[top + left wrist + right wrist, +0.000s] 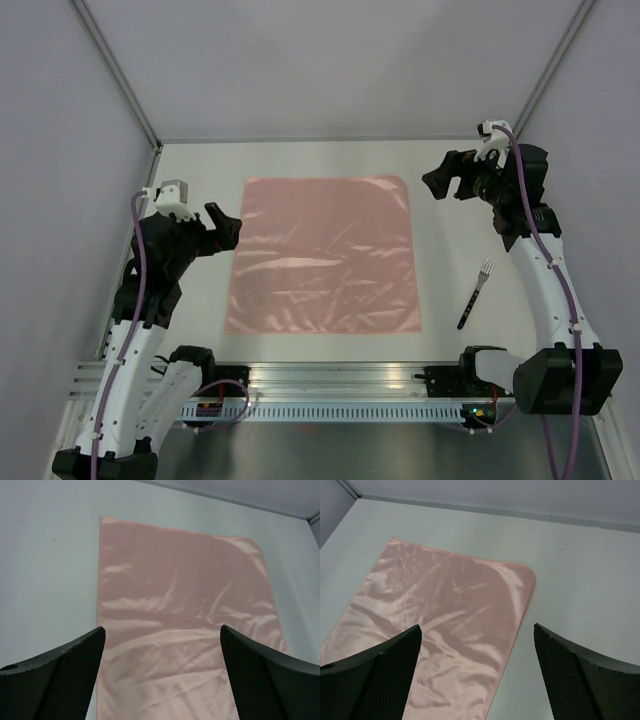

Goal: Fold the napkin, place the utensils inside, and roll it up
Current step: Fold the napkin at the center of the board.

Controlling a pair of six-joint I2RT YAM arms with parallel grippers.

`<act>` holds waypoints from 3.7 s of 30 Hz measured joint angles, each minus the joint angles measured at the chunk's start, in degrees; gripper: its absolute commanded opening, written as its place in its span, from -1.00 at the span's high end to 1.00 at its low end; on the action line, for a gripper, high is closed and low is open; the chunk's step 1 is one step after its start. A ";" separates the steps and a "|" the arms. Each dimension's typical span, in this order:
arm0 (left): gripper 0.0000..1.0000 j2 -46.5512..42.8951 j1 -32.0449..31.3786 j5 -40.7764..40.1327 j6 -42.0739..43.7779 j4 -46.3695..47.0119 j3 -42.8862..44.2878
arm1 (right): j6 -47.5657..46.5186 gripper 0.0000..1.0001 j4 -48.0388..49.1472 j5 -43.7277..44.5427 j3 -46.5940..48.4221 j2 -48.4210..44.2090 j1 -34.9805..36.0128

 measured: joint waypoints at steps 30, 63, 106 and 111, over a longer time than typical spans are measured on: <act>-0.99 9.90 0.00 -2.36 0.00 -2.14 29.49 | -6.16 -0.29 -0.90 17.75 15.02 37.09 63.87; -0.99 6.84 0.00 -7.19 0.83 -4.92 26.58 | -7.67 -0.14 7.02 27.91 29.40 59.80 78.49; -0.99 4.31 0.00 -8.17 2.43 -5.18 22.25 | -8.94 0.99 6.36 33.73 32.46 62.62 78.47; -0.99 3.58 0.00 -8.20 2.45 -5.18 21.86 | -8.87 1.00 5.27 33.73 32.46 61.00 77.92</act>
